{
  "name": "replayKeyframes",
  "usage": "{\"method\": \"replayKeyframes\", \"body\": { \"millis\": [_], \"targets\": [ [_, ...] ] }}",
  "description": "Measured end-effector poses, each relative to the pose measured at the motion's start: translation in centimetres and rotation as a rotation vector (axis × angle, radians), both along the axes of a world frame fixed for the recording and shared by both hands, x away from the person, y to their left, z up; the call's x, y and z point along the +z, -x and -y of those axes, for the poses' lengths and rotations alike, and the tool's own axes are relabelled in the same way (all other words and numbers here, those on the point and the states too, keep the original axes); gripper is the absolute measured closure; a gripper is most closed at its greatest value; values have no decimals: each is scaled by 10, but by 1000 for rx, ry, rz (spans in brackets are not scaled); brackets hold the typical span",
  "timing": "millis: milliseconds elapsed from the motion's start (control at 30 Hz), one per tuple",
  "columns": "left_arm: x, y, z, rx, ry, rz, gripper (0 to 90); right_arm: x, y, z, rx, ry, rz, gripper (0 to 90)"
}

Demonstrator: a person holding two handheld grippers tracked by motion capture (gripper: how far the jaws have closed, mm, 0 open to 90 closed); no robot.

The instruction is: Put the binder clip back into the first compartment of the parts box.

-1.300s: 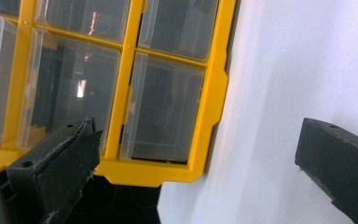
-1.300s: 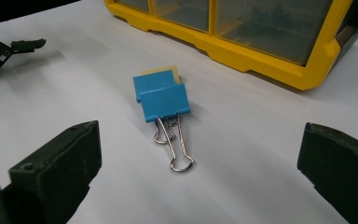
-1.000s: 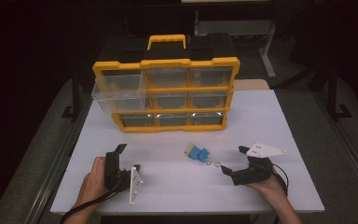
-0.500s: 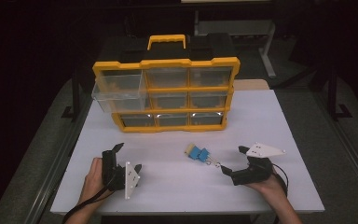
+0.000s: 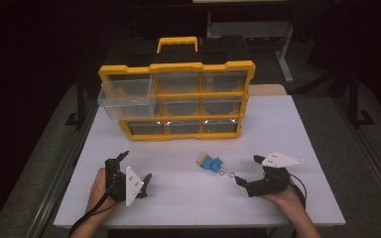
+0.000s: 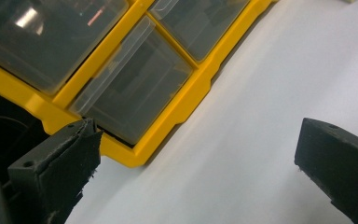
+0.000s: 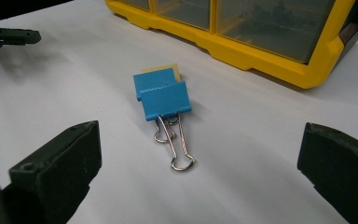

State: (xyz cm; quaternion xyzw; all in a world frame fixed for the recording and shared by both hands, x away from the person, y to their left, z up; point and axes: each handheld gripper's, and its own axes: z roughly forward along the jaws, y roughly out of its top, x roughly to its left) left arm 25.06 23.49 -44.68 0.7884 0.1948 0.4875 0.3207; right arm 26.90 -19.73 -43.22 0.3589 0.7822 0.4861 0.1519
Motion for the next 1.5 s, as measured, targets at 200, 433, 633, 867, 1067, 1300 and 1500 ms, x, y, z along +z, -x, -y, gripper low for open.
{"method": "replayKeyframes", "body": {
  "millis": [200,433,633,867,1067,1300,1500],
  "targets": [
    [2,-2,-4,6,79,-30,0,0,0,0,-1,0,-3,0],
    [4,-3,-7,11,149,-56,0,0,0,0,0,2,-3,0],
    [6,-5,-10,20,220,-85,0,-1,0,-1,2,4,-1,0],
    [8,-6,-13,21,306,-117,0,-1,0,-1,2,4,-1,0],
    [10,-9,-17,14,389,-151,0,-1,0,-1,0,4,-2,0],
    [12,-12,-22,11,544,-199,0,-1,0,-1,1,5,0,0],
    [16,-13,-29,7,599,-239,0,-1,0,-1,2,5,1,0]
  ]
}}
